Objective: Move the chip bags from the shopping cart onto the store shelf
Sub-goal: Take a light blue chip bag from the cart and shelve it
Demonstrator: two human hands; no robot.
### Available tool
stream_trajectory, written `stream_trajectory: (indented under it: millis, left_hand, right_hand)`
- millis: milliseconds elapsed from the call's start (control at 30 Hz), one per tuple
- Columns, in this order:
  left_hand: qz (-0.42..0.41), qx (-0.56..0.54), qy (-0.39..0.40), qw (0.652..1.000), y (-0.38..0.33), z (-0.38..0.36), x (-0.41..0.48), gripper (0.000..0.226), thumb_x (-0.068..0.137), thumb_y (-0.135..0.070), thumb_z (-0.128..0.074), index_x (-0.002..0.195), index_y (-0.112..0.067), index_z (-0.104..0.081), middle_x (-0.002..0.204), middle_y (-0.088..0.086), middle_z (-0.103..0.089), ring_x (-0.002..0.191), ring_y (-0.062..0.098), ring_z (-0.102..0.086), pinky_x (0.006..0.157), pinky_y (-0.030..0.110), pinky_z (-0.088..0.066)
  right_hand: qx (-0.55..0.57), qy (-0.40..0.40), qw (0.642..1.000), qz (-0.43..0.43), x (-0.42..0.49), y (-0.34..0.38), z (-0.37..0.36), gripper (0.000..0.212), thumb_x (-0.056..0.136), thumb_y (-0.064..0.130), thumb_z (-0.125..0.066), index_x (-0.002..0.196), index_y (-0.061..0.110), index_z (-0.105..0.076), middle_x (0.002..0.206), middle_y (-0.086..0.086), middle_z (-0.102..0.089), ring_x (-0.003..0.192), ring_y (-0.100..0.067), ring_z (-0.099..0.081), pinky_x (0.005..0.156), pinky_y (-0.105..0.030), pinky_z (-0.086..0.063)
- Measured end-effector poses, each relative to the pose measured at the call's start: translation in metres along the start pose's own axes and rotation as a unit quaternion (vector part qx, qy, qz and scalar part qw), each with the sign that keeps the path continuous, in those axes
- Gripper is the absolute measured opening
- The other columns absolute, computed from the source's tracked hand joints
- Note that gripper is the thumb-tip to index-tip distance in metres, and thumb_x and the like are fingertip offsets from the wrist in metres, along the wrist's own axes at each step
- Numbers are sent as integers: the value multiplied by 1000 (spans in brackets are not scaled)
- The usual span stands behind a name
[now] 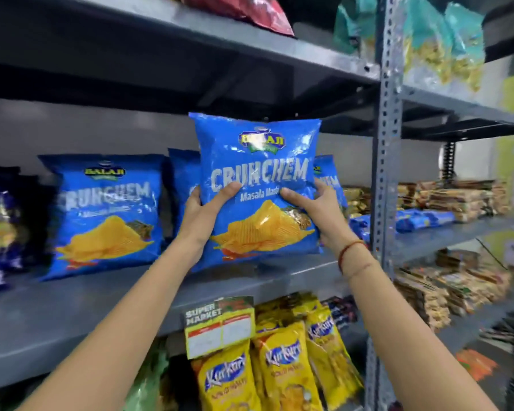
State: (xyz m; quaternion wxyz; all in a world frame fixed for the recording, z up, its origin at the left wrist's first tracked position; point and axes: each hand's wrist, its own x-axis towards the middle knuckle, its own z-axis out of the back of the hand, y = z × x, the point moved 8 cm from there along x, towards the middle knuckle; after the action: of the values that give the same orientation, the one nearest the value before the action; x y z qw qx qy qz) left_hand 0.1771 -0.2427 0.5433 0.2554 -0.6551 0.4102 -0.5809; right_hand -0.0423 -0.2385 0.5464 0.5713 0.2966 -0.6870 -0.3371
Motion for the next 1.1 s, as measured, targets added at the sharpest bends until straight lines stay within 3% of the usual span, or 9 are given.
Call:
stream_trajectory:
  millis: [100,167,233,333,500,667,800,933,1100]
  left_hand:
    - [19,15,-41,999,13,28,11,40,71,-35,-76,107,-23,-64,106,2,-72,90,18,-71,72,30,-56]
    - [33,12,-57,998,23,42,15,42,73,-34,-76,110,-20,-63,108,5,-72,89,19,-71,71,31,-55]
    - [44,22,-61,997,31,49,18,45,73,-34,-75,113,-20,-62,108,5,-72,87,17,-71,67,28,-55]
    - [63,38,-69,995,41,54,22,37,72,-37,-76,104,-24,-63,102,1,-72,77,8,-71,55,18,-54]
    - [102,79,-75,989,50,58,24,45,69,-46,-75,105,-26,-59,96,-6,-71,71,2,-68,45,13,-49]
    - [59,211,-151,964,35,68,13,73,74,-49,-71,131,-16,-41,129,4,-53,104,16,-55,84,30,-44]
    - [-109,311,-199,923,0,50,-27,61,82,-40,-64,133,-17,-40,136,8,-44,127,24,-38,107,41,-34]
    - [-241,292,-130,916,-9,-6,-81,39,84,-31,-61,120,-17,-53,116,-2,-51,114,16,-50,96,43,-45]
    - [-239,265,36,933,54,-93,-142,29,85,-28,-58,112,-18,-58,106,-7,-54,102,6,-54,83,27,-50]
  right_hand:
    - [-29,16,999,-6,16,-22,-25,70,64,30,-87,122,5,-58,116,-4,-70,108,-13,-65,87,-24,-55]
    - [-47,34,998,5,22,-33,-38,41,72,21,-82,107,8,-65,99,0,-76,93,-13,-71,81,-28,-57]
    - [-59,40,997,-4,25,-44,-46,42,75,21,-80,110,5,-65,108,-11,-73,101,-23,-69,93,-42,-54]
    - [-65,55,996,-20,30,-62,-50,37,77,21,-78,110,8,-64,118,-16,-68,101,-13,-69,95,-33,-54]
    - [-134,6,988,-75,30,-80,-46,88,72,43,-78,141,6,-38,130,-1,-51,113,-13,-49,92,-24,-39]
    - [-183,-42,982,-28,12,-66,-33,70,77,50,-72,132,14,-47,125,-7,-60,102,-15,-55,80,-26,-42]
    - [-176,-86,981,11,-20,-46,-6,58,82,46,-68,128,15,-49,113,-7,-64,94,-20,-62,77,-32,-51]
    - [-151,-143,976,62,-70,-28,35,33,83,37,-70,109,23,-57,102,-4,-68,86,-14,-65,75,-29,-52]
    - [-169,-224,960,26,-154,-53,114,24,86,32,-68,104,19,-60,90,6,-67,82,-12,-66,77,-44,-56]
